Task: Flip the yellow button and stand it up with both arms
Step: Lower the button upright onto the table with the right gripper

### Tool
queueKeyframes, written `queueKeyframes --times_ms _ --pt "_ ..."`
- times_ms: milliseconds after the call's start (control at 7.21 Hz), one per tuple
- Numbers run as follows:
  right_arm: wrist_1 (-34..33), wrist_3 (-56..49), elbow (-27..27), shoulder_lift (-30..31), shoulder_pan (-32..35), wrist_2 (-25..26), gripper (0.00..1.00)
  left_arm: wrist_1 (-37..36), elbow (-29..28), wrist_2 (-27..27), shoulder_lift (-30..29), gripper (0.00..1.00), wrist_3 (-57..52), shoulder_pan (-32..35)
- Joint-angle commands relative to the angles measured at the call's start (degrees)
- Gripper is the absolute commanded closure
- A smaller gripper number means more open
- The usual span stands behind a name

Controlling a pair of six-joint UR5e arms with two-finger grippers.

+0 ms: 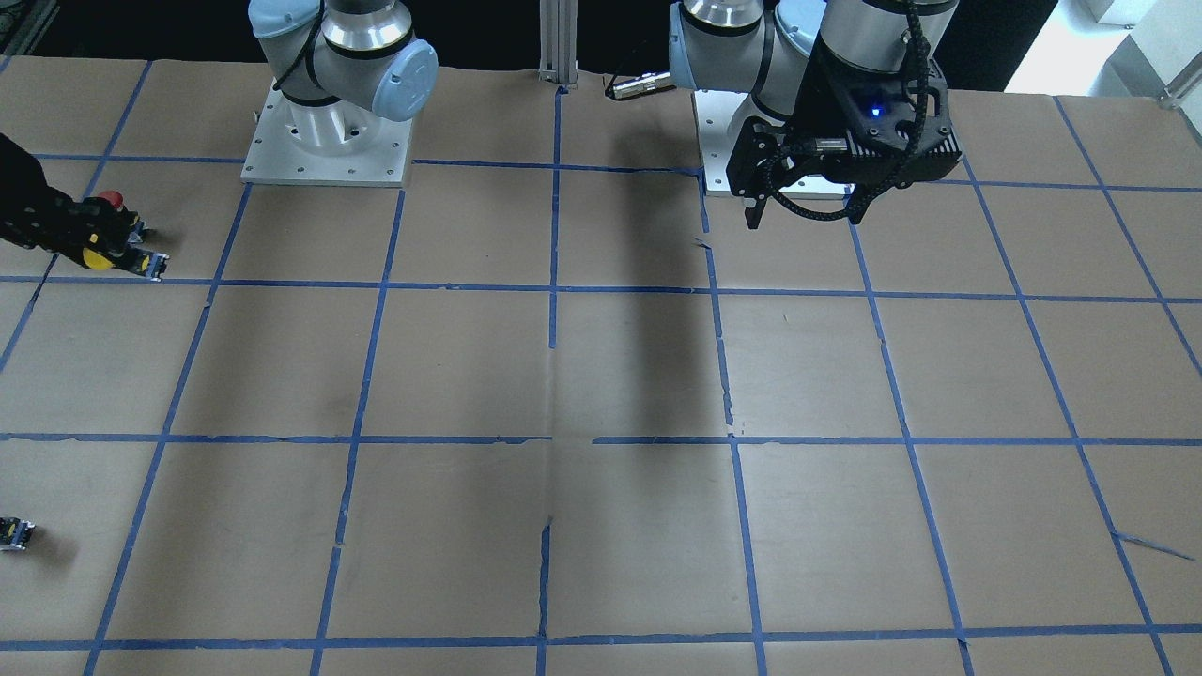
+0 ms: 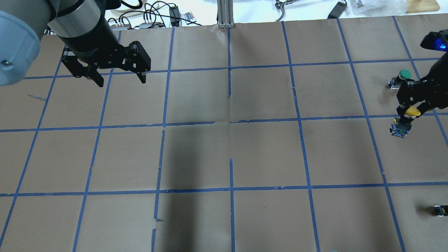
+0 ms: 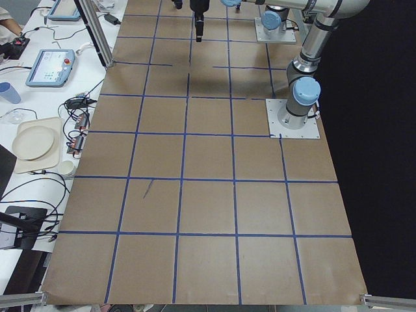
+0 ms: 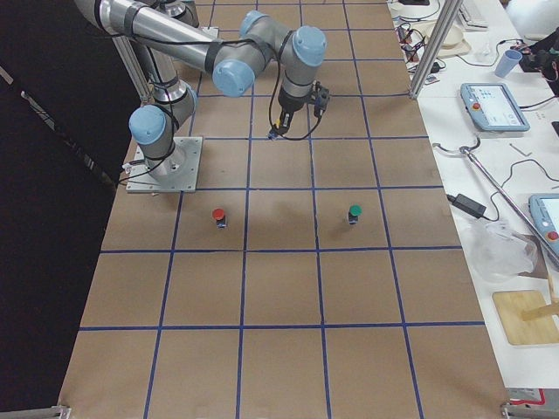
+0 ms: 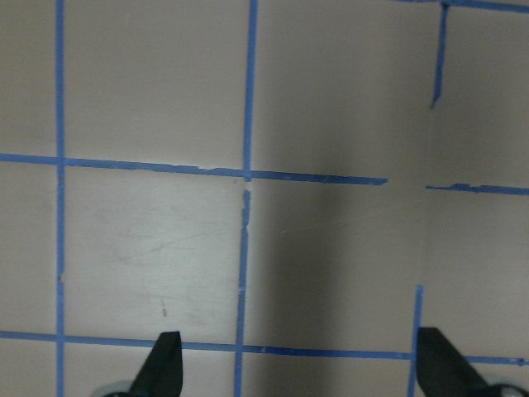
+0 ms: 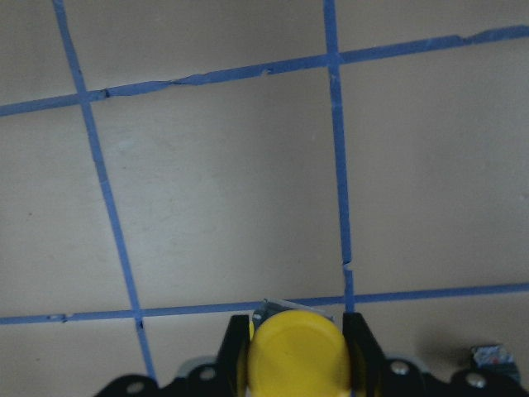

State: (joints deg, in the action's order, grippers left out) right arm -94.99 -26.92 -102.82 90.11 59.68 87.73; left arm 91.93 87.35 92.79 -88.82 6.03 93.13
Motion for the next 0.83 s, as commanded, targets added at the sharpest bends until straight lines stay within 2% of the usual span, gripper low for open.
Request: queueKeyframes --times_ms 0,139,416,693 --pt "-15.0 -13.82 -4.66 -3.78 -5.79 0.16 0.81 1.49 -1.2 2.29 -1.08 0.01 -1.9 -0.49" --pt "-19.84 -18.99 -5.02 -6.93 -7.81 0.16 0.84 1.59 -1.82 2.57 -1.7 0.01 -1.9 -0.41" --pt "-27.24 -24.39 -6.25 -12.4 -12.64 -0.63 0.84 1.85 -2.97 2.48 -2.67 0.01 -1.9 -0.32" --pt "-29.54 -24.93 -7.57 -12.76 -13.1 -1.25 0.84 1.59 -3.24 2.57 -3.02 0.01 -1.9 -0.32"
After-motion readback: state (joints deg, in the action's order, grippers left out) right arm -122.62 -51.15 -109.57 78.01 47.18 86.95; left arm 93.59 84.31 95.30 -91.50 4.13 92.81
